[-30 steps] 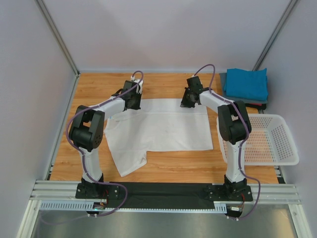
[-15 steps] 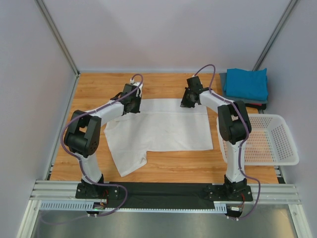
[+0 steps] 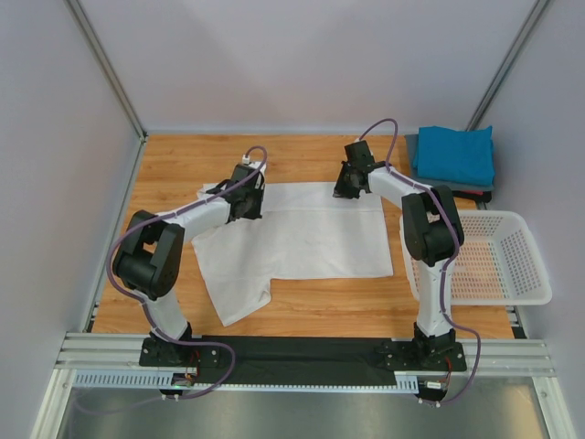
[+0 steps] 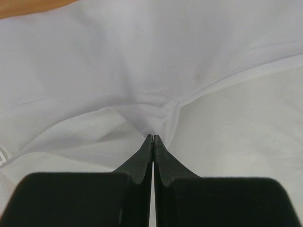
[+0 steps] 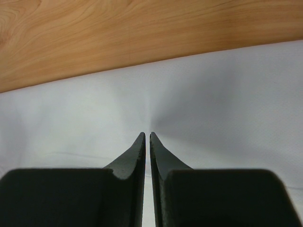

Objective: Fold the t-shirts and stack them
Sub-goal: Fold the tshirt

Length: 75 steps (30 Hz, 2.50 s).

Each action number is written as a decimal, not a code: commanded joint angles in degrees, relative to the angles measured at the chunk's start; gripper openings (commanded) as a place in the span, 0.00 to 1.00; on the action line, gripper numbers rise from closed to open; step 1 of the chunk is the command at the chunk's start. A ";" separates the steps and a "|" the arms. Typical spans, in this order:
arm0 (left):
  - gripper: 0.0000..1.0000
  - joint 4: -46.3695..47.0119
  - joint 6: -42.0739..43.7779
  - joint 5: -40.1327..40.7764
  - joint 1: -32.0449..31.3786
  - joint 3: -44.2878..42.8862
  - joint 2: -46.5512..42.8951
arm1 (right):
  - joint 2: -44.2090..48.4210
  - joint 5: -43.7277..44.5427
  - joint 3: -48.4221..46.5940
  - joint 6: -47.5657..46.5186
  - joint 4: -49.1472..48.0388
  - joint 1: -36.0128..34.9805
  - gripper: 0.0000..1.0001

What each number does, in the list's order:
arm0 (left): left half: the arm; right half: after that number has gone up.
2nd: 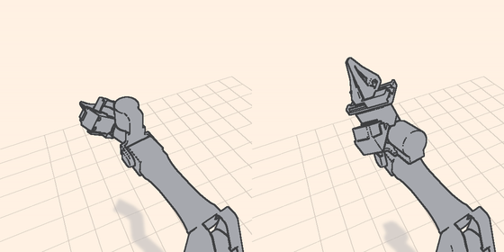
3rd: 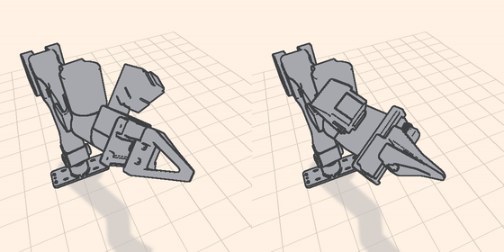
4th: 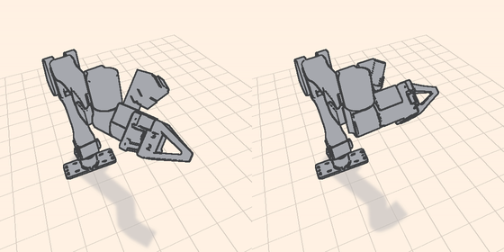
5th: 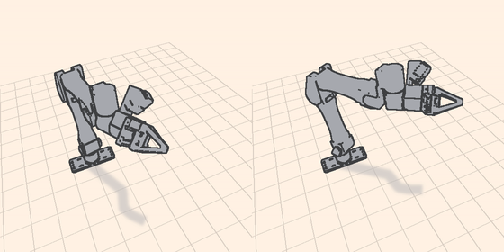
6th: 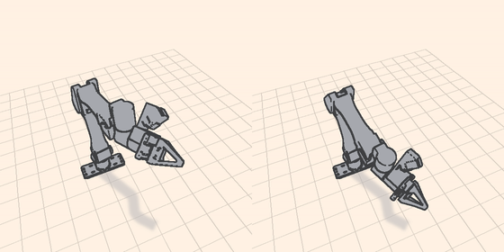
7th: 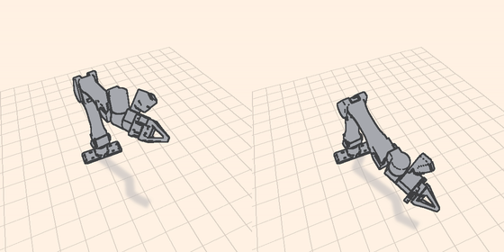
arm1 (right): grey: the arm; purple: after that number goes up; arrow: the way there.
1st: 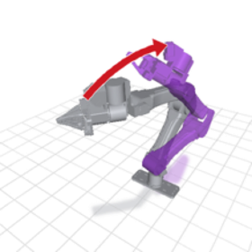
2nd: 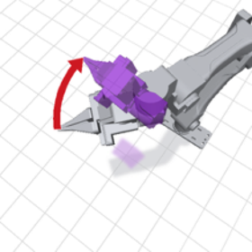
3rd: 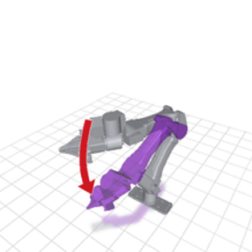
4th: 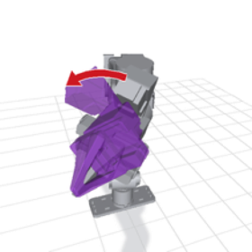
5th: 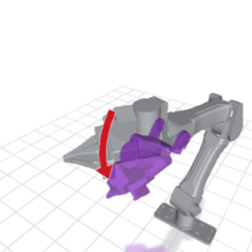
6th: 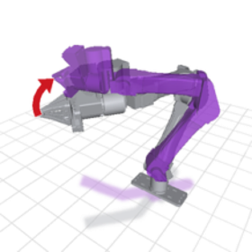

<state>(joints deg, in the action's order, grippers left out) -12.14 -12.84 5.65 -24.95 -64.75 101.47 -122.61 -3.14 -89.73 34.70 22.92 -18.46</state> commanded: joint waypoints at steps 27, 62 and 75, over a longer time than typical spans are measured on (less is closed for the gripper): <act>0.70 -10.18 -14.49 11.39 -4.50 -0.11 -13.49 | 2.37 0.06 -0.53 -0.86 -0.33 -0.09 0.08; 0.16 -0.77 -16.59 0.50 -3.08 2.35 0.22 | 2.46 -0.29 -0.70 -1.56 0.64 -0.09 0.08; 0.22 -3.93 -19.07 3.03 -4.49 1.82 -2.67 | 3.69 0.93 0.26 -2.96 1.25 -0.09 0.08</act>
<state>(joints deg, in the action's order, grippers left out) -12.67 -31.62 5.19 -29.23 -60.82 103.04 -121.47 -3.46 -88.88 33.04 23.81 -18.46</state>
